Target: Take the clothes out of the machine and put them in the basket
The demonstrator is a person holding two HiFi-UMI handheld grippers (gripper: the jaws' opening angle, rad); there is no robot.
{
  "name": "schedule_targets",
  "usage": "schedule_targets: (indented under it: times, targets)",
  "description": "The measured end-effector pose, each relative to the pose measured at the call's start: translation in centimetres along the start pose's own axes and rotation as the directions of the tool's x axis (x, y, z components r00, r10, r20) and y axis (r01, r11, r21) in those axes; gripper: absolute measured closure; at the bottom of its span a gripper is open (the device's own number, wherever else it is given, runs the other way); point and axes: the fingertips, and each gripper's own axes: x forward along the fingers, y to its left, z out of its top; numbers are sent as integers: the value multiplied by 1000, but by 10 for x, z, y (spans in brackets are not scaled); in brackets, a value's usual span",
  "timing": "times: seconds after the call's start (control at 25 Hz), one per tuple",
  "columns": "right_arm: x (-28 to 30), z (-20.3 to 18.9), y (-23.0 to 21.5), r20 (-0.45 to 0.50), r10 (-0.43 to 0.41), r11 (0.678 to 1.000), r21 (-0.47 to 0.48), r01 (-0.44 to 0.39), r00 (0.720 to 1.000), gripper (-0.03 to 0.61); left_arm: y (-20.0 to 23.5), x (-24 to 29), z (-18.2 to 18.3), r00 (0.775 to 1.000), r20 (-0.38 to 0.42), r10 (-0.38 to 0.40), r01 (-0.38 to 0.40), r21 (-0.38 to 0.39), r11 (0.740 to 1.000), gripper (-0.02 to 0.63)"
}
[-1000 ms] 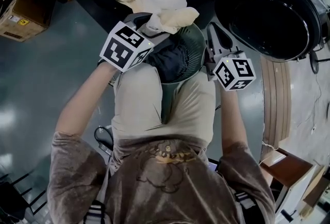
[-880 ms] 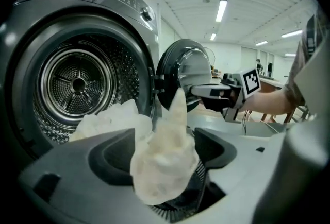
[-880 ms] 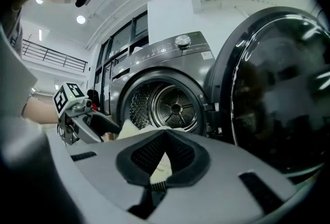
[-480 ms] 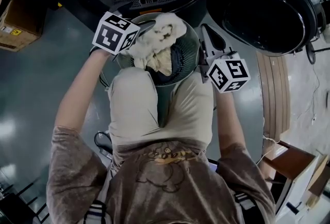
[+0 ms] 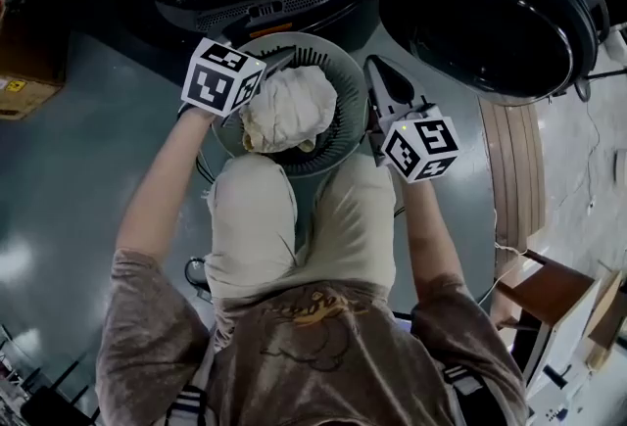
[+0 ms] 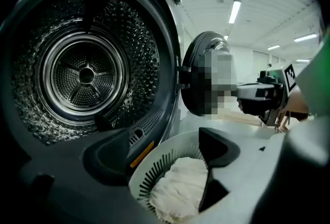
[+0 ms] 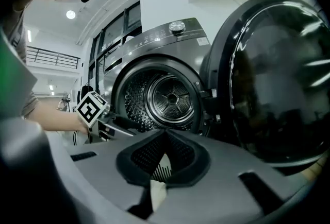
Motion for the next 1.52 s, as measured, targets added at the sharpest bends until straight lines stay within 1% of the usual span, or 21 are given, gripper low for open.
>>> schedule_targets:
  times: [0.16, 0.28, 0.36, 0.48, 0.6, 0.76, 0.88, 1.0, 1.16, 1.2, 1.32, 1.44, 1.52]
  targets:
    - [11, 22, 12, -69, 20, 999, 27, -18, 997, 583, -4, -18, 23, 999, -23, -32, 32, -29, 999, 199]
    - [9, 59, 26, -112, 31, 998, 55, -25, 993, 583, -10, -49, 55, 997, -49, -56, 54, -51, 997, 199]
    - [2, 97, 36, -129, 34, 997, 78, -24, 991, 583, -17, -79, 87, 996, -54, -74, 69, -76, 995, 199]
    - [-16, 166, 51, -141, 32, 995, 95, -19, 990, 583, -30, -133, 143, 993, -50, -103, 98, -108, 989, 199]
    - [-35, 237, 62, -142, 22, 995, 95, -9, 990, 583, -41, -188, 204, 991, -34, -129, 125, -109, 986, 199]
    - [-65, 337, 70, -132, -3, 996, 92, 15, 991, 583, -50, -257, 297, 988, 26, -154, 156, -117, 981, 199]
    - [-85, 405, 83, -118, -18, 995, 93, 29, 993, 583, -52, -305, 355, 982, 83, -169, 179, -136, 974, 199]
    - [-101, 461, 98, -90, -21, 995, 93, 29, 996, 583, -56, -340, 394, 972, 127, -198, 214, -124, 969, 199]
    - [-108, 510, 119, -74, 4, 999, 34, -1, 997, 583, -55, -373, 429, 953, 178, -247, 266, -93, 959, 201]
    - [-107, 520, 122, -70, 10, 1000, 15, -9, 997, 583, -53, -380, 436, 948, 193, -255, 275, -87, 957, 211]
    - [-99, 545, 132, -40, 37, 999, -15, -38, 999, 583, -41, -397, 455, 936, 245, -251, 275, -70, 959, 274]
    - [-92, 553, 143, -35, 70, 997, -34, -71, 997, 583, -30, -408, 468, 935, 280, -218, 243, -57, 968, 365]
    - [-88, 556, 148, -35, 89, 995, -49, -91, 995, 583, -24, -412, 475, 932, 309, -190, 220, -66, 973, 449]
